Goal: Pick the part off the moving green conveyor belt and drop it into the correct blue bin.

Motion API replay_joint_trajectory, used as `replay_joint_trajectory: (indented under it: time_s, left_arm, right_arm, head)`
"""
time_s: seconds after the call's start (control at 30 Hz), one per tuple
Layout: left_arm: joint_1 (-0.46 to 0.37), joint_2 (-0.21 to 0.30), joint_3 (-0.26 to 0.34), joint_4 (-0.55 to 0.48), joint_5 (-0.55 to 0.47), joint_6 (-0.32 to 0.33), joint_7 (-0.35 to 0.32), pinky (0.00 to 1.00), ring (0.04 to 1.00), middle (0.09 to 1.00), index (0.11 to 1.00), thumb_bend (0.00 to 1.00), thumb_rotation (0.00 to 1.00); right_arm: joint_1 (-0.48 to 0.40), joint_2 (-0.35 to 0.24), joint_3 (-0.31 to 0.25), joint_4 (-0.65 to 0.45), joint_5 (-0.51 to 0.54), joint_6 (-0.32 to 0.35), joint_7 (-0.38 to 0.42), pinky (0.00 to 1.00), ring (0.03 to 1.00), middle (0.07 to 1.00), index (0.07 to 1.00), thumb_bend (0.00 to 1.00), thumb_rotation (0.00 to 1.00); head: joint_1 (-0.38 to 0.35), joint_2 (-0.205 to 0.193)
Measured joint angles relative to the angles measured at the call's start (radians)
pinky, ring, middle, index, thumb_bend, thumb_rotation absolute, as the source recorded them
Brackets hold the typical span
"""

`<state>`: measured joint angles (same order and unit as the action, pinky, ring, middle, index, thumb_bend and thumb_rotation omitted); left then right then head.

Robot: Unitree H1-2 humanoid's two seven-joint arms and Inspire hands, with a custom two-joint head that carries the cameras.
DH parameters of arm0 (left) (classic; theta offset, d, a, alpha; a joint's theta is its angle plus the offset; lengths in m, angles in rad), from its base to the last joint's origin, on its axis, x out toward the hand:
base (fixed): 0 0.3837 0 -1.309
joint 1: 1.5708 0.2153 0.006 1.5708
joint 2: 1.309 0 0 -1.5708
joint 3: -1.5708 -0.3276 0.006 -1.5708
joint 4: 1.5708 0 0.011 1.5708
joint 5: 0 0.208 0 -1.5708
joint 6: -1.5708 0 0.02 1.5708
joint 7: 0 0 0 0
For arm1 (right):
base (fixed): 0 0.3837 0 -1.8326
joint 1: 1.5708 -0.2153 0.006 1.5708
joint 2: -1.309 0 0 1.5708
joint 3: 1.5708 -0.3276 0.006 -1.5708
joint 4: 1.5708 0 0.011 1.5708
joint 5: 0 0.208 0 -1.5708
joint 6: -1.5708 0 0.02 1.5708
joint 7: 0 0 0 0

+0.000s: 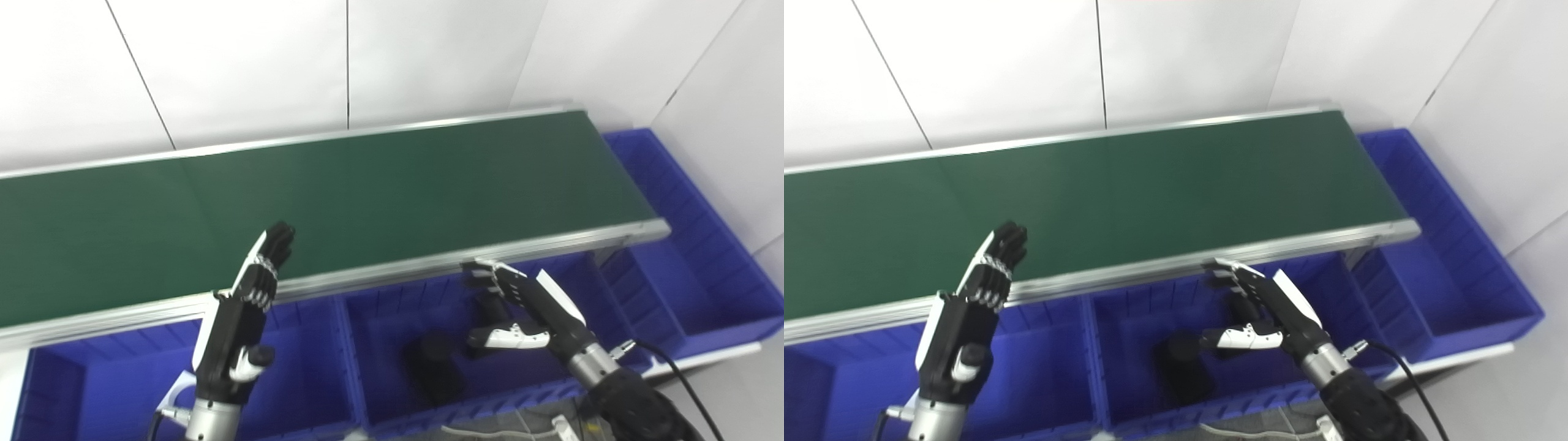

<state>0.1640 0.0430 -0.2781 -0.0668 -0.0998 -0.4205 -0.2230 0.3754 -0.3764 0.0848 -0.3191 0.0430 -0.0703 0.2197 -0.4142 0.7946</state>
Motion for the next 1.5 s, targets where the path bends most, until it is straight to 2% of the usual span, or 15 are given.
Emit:
replay_joint_trajectory:
  time_s: [0.1, 0.2, 0.27, 0.33, 0.47, 0.57, 0.7, 0.73, 0.77, 0.83, 0.87, 1.03, 1.23, 1.4, 1.5]
  left_arm:
    - [-0.008, 0.018, 0.01, 0.022, 0.001, -0.002, -0.009, 0.97, 0.953, 0.925, 0.93, 0.87, 0.82]
    - [-0.009, 0.02, 0.023, 0.026, 0.001, -0.003, -0.009, 0.98, 0.958, 0.928, 0.932, 0.88, 0.82]
    - [-0.009, 0.02, 0.026, 0.031, 0.001, -0.004, -0.012, 0.99, 0.963, 0.93, 0.932, 0.88, 0.82]
    - [-0.009, 0.02, 0.027, 0.04, 0.012, -0.005, -0.018, 0.98, 0.963, 0.93, 0.93, 0.88, 0.83]
    - [-0.009, 0.019, 0.028, 0.055, 0.026, -0.006, -0.019, 0.99, 0.972, 0.938, 0.934, 0.88, 0.82]
    - [-0.01, 0.019, 0.028, 0.064, 0.049, -0.009, -0.022, 0.99, 0.974, 0.939, 0.939, 0.9, 0.84]
    - [-0.009, 0.02, 0.027, 0.099, 0.072, -0.01, -0.028, 0.98, 0.967, 0.934, 0.932, 0.93, 0.85]
    - [-0.009, 0.021, 0.028, 0.101, 0.072, -0.01, -0.029, 0.98, 0.966, 0.934, 0.931, 0.93, 0.85]
    - [-0.009, 0.021, 0.028, 0.102, 0.073, -0.01, -0.029, 0.98, 0.968, 0.938, 0.932, 0.94, 0.84]
    - [-0.008, 0.022, 0.029, 0.11, 0.073, -0.01, -0.031, 0.98, 0.969, 0.944, 0.929, 0.94, 0.84]
    - [-0.007, 0.022, 0.029, 0.118, 0.074, -0.01, -0.032, 0.98, 0.969, 0.945, 0.928, 0.94, 0.84]
    - [0.012, 0.023, 0.021, 0.129, 0.092, -0.01, -0.033, 0.97, 0.979, 0.949, 0.926, 0.95, 0.85]
    - [0.04, 0.023, 0.016, 0.138, 0.111, -0.01, -0.028, 0.97, 0.978, 0.949, 0.927, 0.93, 0.83]
    - [0.04, 0.023, 0.004, 0.138, 0.127, -0.01, -0.015, 0.96, 0.972, 0.949, 0.921, 0.95, 0.85]
    - [0.04, 0.023, -0.005, 0.139, 0.131, -0.01, -0.006, 0.98, 0.975, 0.953, 0.919, 0.95, 0.84]
  right_arm:
    - [0.033, 0.027, 0.042, -0.12, -0.006, 0.029, 0.009, 1.0, 1.0, 1.0, 1.0, 1.0, 0.91]
    - [0.026, 0.106, 0.072, -0.174, -0.047, 0.027, -0.004, 1.0, 1.0, 1.0, 1.0, 1.0, 0.96]
    - [0.01, 0.166, 0.077, -0.163, -0.072, 0.026, -0.024, 1.0, 1.0, 1.0, 1.0, 1.0, 0.98]
    - [-0.007, 0.221, 0.073, -0.137, -0.08, 0.008, -0.057, 1.0, 1.0, 1.0, 1.0, 1.0, 0.98]
    - [-0.045, 0.347, 0.056, -0.043, -0.072, -0.099, -0.133, 1.0, 1.0, 0.998, 1.0, 1.0, 0.98]
    - [-0.085, 0.407, 0.064, 0.034, -0.069, -0.156, -0.154, 1.0, 1.0, 0.994, 0.992, 1.0, 0.98]
    - [-0.13, 0.414, 0.086, 0.139, -0.092, -0.248, -0.154, 1.0, 1.0, 0.981, 0.976, 1.0, 1.0]
    - [-0.133, 0.414, 0.088, 0.16, -0.097, -0.264, -0.154, 1.0, 1.0, 0.981, 0.973, 1.0, 1.0]
    - [-0.133, 0.415, 0.091, 0.179, -0.099, -0.278, -0.155, 1.0, 1.0, 0.976, 0.969, 1.0, 1.0]
    - [-0.13, 0.416, 0.102, 0.213, -0.102, -0.313, -0.157, 1.0, 1.0, 0.969, 0.963, 1.0, 1.0]
    - [-0.127, 0.418, 0.106, 0.224, -0.103, -0.322, -0.158, 1.0, 1.0, 0.967, 0.962, 1.0, 1.0]
    - [-0.12, 0.421, 0.111, 0.259, -0.098, -0.331, -0.161, 1.0, 1.0, 0.966, 0.953, 1.0, 0.99]
    - [-0.123, 0.419, 0.117, 0.29, -0.098, -0.337, -0.169, 1.0, 0.987, 0.961, 0.943, 1.0, 0.99]
    - [-0.124, 0.407, 0.125, 0.294, -0.104, -0.34, -0.168, 0.94, 0.94, 0.925, 0.93, 1.0, 0.99]
    - [-0.129, 0.385, 0.125, 0.324, -0.125, -0.346, -0.169, 0.96, 0.933, 0.918, 0.925, 1.0, 0.99]
  head:
    - [0.011, -0.005]
    - [0.04, -0.009]
    - [0.04, -0.012]
    - [0.09, -0.015]
    - [0.155, -0.021]
    - [0.199, -0.028]
    - [0.239, -0.055]
    - [0.239, -0.055]
    - [0.25, -0.073]
    - [0.25, -0.074]
    - [0.259, -0.09]
    - [0.298, -0.13]
    - [0.301, -0.132]
    - [0.313, -0.13]
    - [0.319, -0.13]
